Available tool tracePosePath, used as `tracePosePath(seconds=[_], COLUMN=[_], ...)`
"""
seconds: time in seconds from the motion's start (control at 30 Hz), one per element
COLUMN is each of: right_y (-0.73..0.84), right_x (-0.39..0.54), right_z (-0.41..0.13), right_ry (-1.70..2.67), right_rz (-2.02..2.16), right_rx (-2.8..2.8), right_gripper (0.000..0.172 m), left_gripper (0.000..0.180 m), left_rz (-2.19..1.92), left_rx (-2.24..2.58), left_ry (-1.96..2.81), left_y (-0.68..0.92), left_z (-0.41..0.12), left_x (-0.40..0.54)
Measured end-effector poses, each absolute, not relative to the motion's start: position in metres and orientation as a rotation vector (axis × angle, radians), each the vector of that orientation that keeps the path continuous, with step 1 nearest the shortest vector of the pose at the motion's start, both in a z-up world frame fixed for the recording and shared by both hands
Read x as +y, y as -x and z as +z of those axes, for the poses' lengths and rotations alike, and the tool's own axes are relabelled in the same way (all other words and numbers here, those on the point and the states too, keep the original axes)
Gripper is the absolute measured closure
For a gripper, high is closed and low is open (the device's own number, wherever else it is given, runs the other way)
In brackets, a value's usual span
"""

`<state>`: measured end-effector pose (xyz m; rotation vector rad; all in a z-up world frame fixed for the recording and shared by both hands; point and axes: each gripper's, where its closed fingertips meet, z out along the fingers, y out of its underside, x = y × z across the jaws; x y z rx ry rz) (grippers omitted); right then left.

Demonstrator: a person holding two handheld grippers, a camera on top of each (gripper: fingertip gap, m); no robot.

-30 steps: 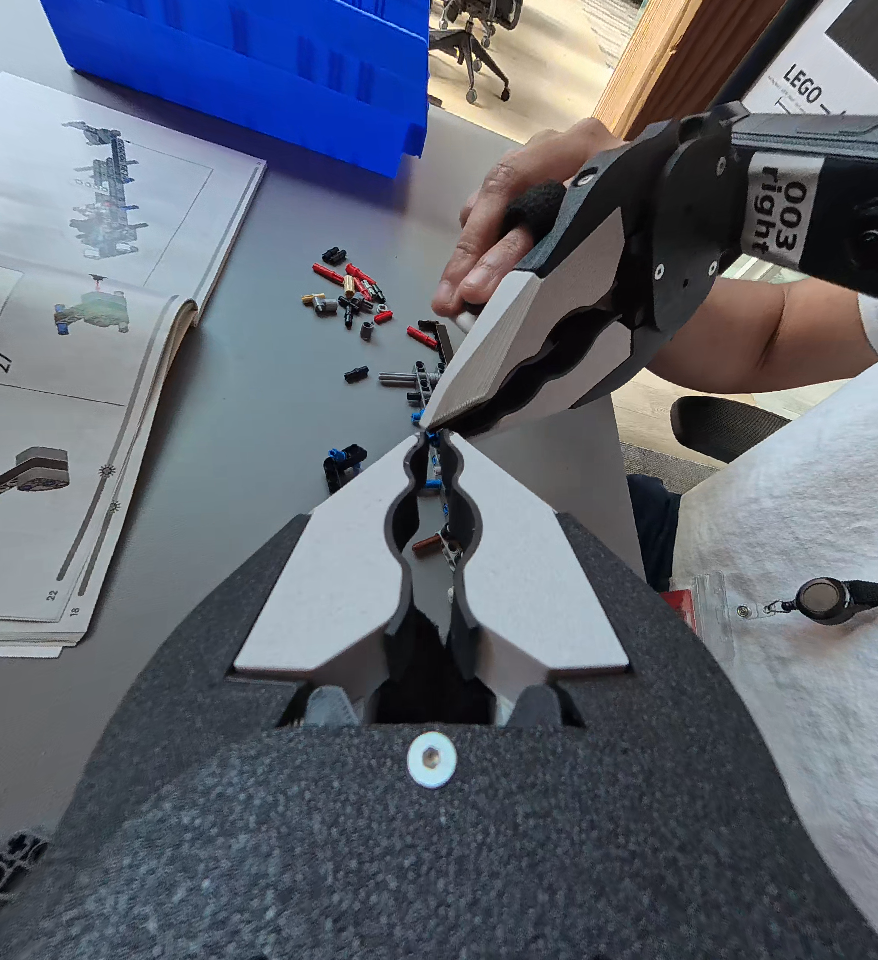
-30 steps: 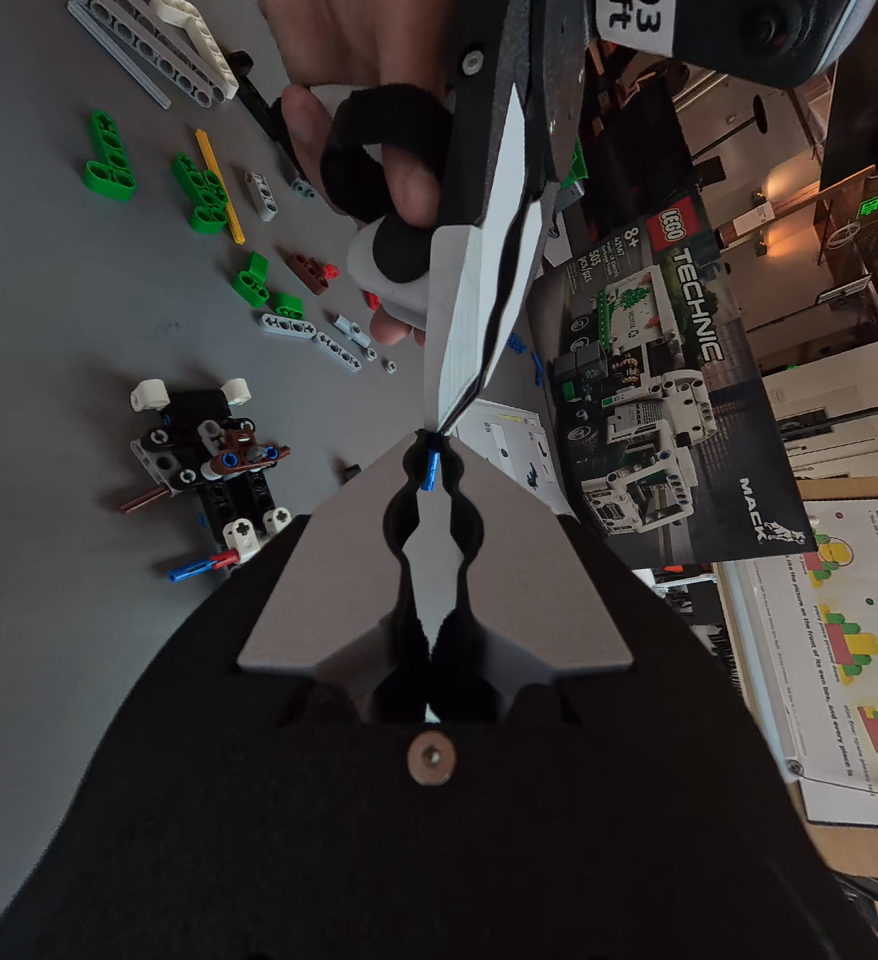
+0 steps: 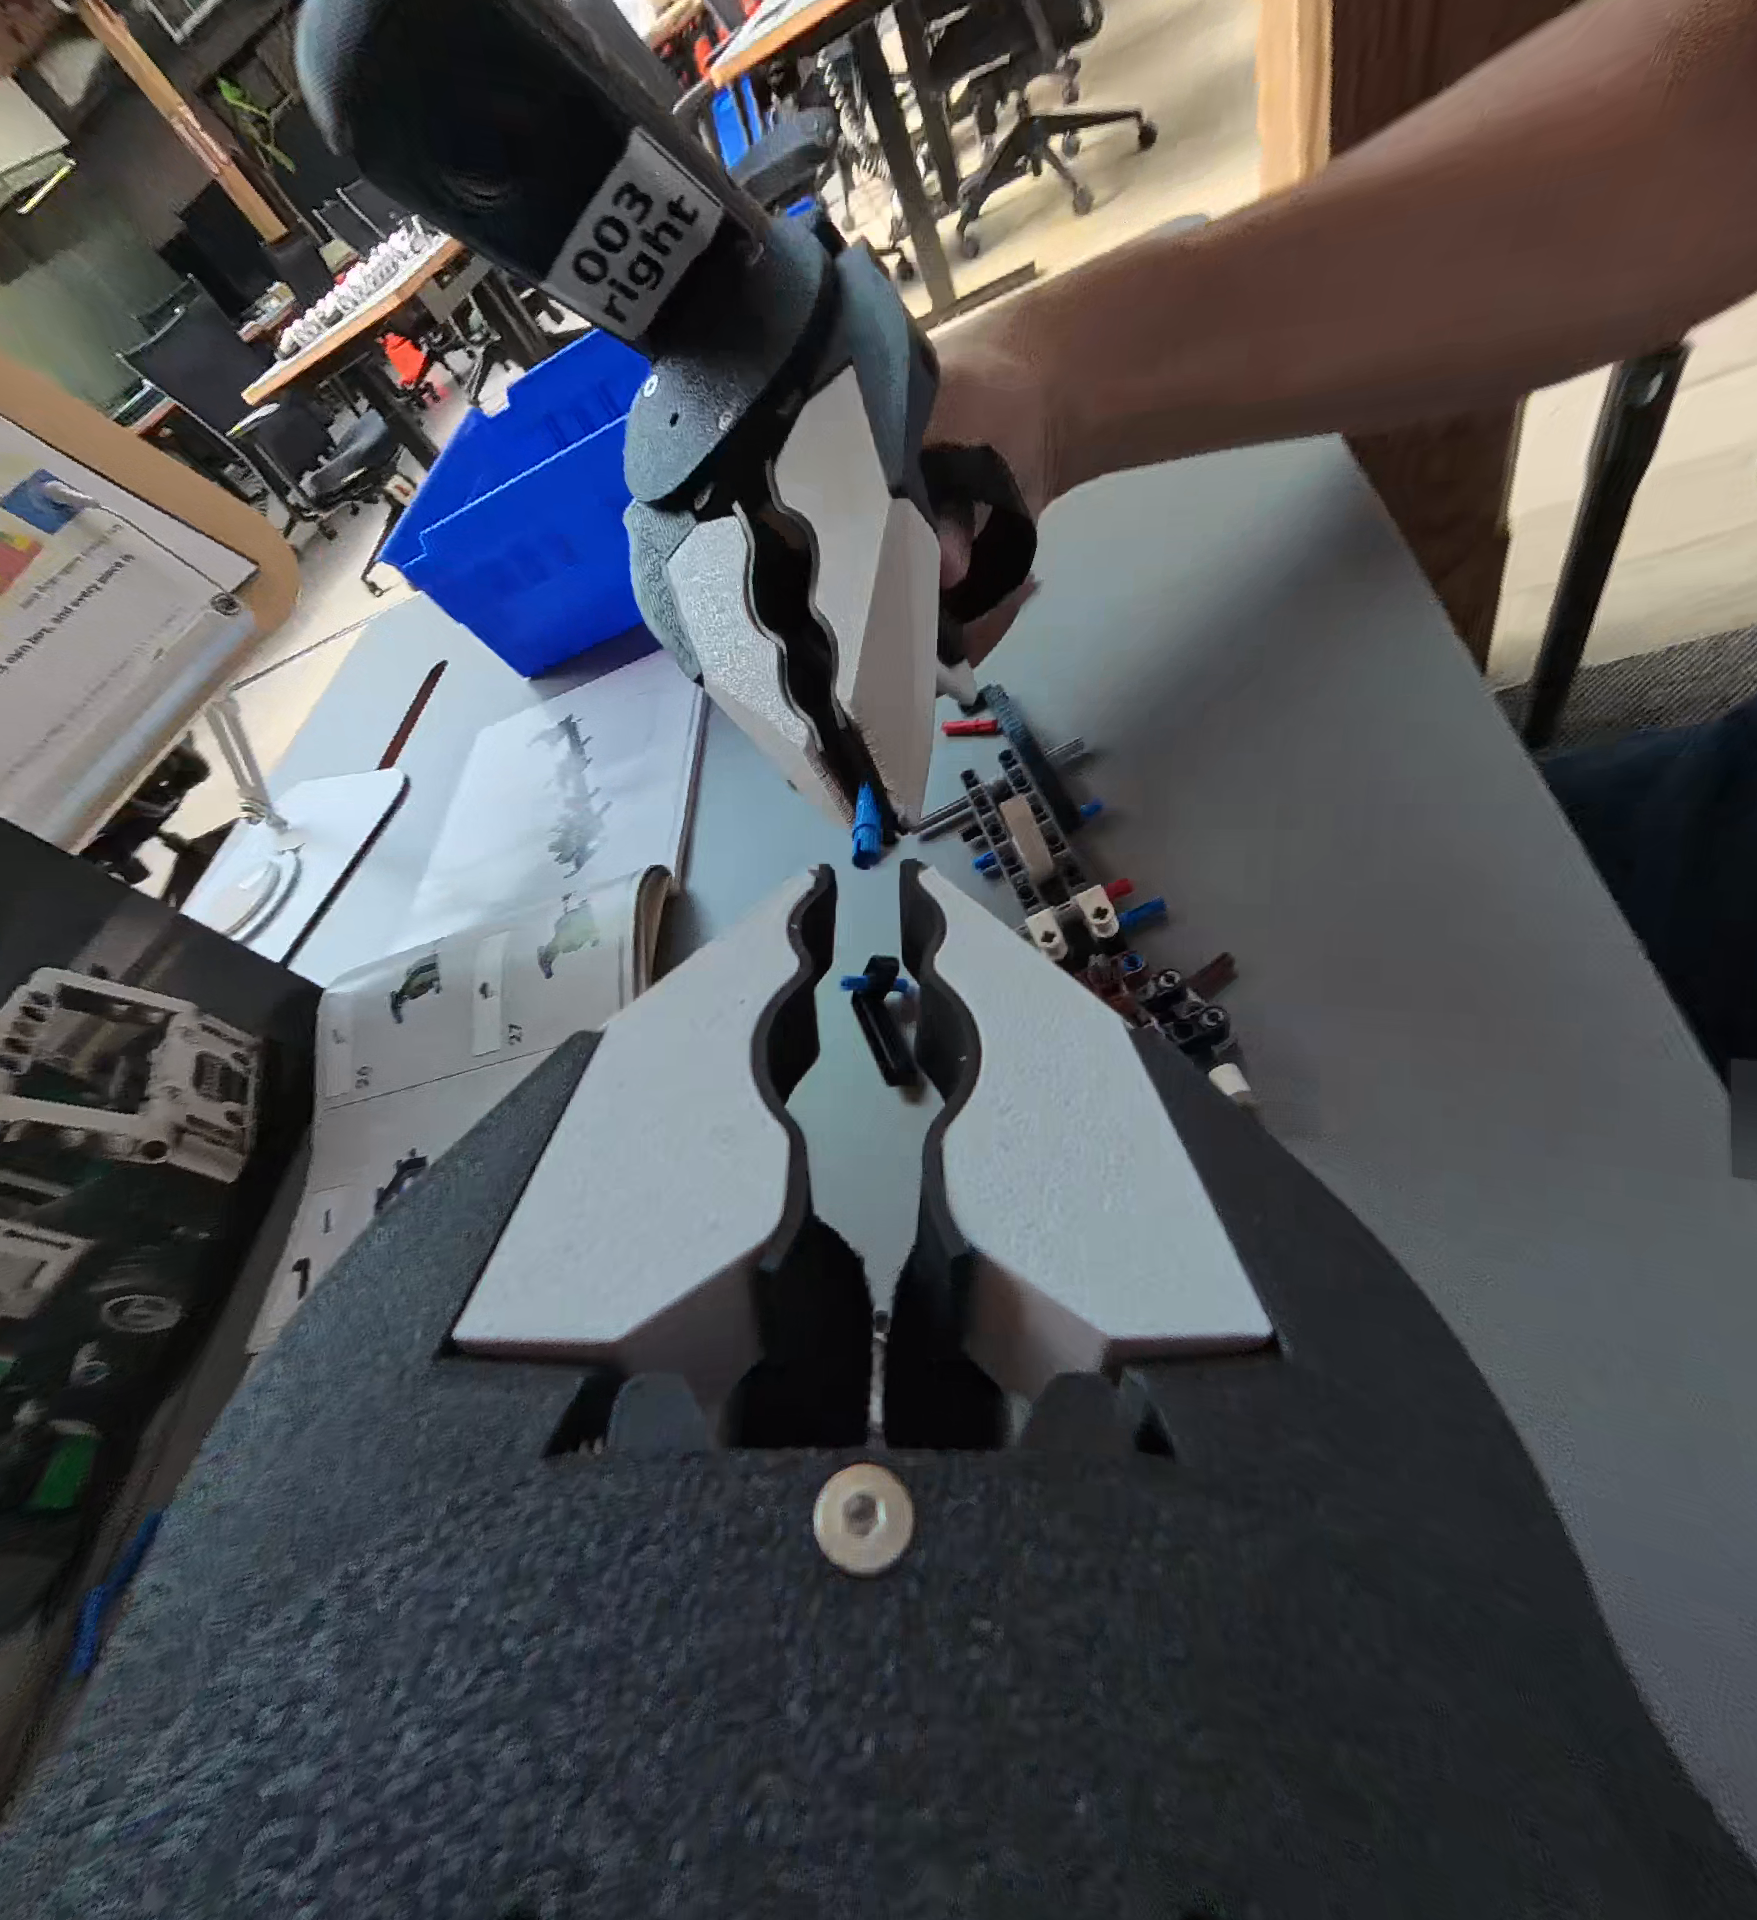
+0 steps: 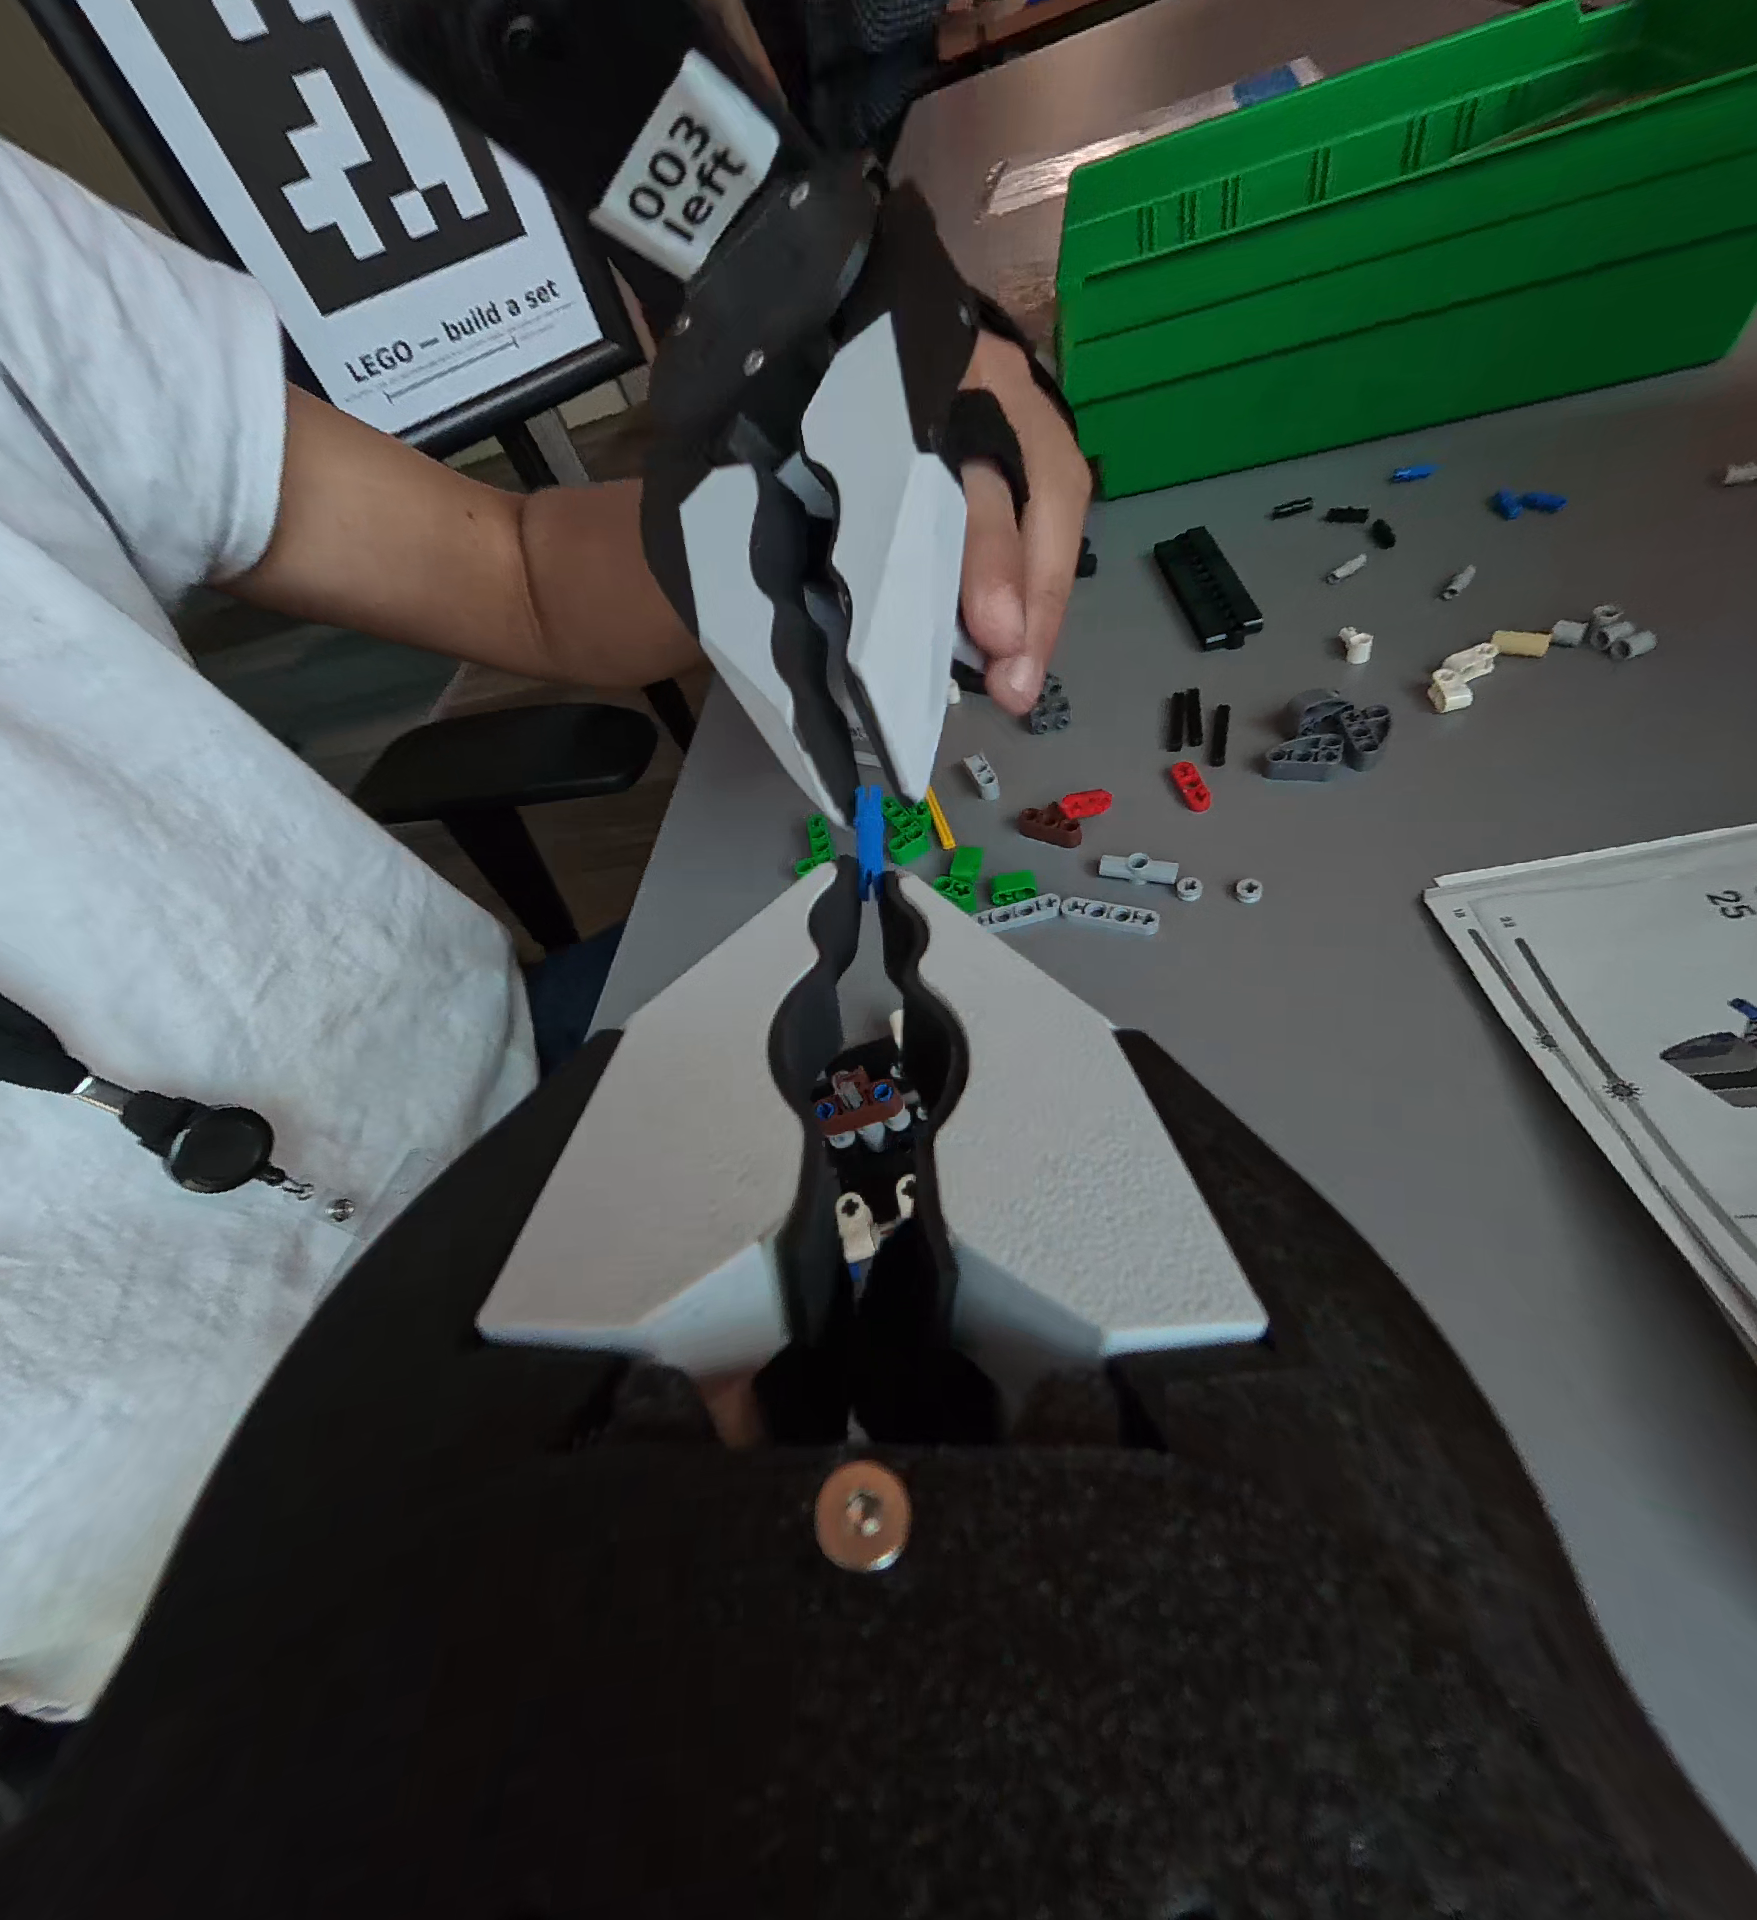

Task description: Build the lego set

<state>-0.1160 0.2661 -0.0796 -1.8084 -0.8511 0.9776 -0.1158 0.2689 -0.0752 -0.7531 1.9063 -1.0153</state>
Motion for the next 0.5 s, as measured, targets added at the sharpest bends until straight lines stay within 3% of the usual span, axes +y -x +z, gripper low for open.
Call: tracePosePath(seconds=[0.5], right_y=[0.119], right_x=[0.279], right_z=[-0.076], right_ry=[1.771], right_rz=[1.218], right_rx=[-0.894], right_gripper=[0.169], left_gripper=[0.179], left_rz=[-1.086], left_rx=[1.810], left_ry=[0.717], left_y=[0.117], left_z=[-0.060], left_x=[0.279])
